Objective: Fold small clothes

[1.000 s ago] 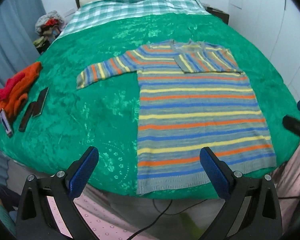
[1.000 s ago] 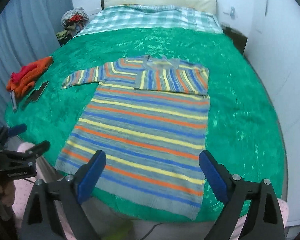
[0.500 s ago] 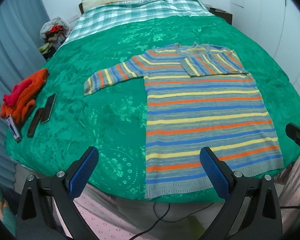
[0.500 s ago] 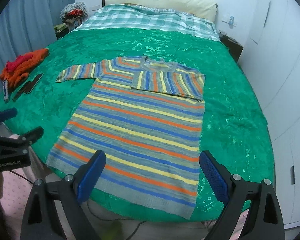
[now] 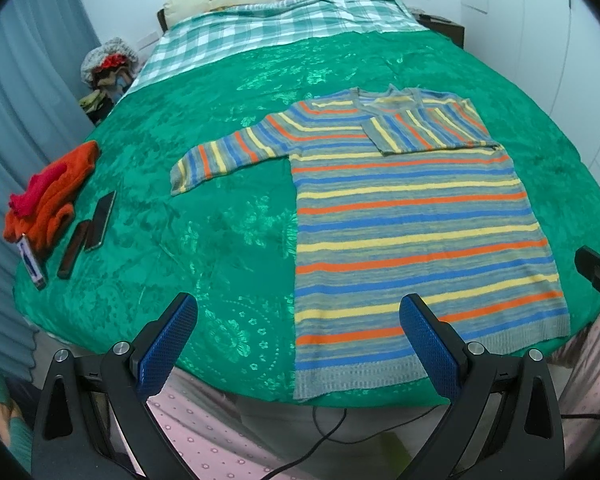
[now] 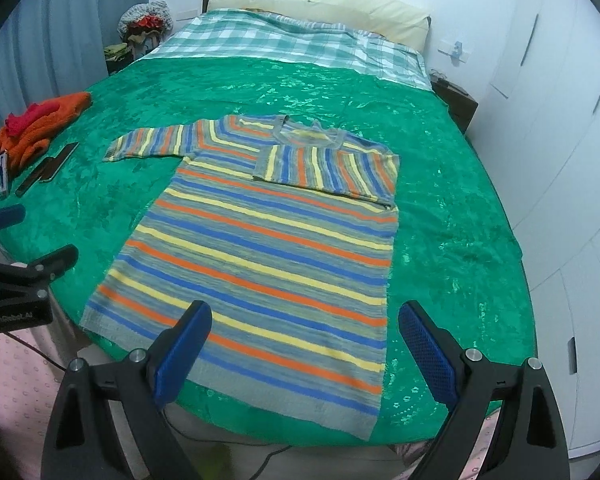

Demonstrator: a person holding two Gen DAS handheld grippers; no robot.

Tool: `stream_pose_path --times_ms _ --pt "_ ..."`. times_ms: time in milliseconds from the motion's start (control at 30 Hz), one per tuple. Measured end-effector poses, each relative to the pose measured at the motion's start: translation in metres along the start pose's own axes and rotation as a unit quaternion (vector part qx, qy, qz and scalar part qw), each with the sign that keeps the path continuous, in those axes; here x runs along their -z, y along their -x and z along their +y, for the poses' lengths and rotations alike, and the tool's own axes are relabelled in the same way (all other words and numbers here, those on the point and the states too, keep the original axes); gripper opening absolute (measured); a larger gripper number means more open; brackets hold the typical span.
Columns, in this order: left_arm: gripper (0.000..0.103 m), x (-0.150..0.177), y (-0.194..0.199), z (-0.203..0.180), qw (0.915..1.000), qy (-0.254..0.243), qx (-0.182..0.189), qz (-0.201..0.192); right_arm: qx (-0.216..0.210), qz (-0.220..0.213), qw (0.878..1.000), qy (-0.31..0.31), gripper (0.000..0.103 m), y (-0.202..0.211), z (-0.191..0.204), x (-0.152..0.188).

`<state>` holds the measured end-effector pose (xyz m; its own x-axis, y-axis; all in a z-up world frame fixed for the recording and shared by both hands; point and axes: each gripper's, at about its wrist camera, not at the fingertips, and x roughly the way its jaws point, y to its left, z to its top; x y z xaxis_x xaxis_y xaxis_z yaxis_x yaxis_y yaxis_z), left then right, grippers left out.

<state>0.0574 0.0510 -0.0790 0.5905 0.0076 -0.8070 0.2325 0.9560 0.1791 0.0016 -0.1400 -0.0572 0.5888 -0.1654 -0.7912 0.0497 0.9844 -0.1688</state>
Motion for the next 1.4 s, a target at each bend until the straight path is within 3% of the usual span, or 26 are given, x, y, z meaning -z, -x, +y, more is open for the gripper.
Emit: stream_pose_path --times_ms 1400 --pt "0.101 -0.0046 -0.0072 -0.0009 0.9999 0.005 0.01 0.01 0.016 0.006 1.0 0.005 0.094 -0.0008 0.0015 -0.0035"
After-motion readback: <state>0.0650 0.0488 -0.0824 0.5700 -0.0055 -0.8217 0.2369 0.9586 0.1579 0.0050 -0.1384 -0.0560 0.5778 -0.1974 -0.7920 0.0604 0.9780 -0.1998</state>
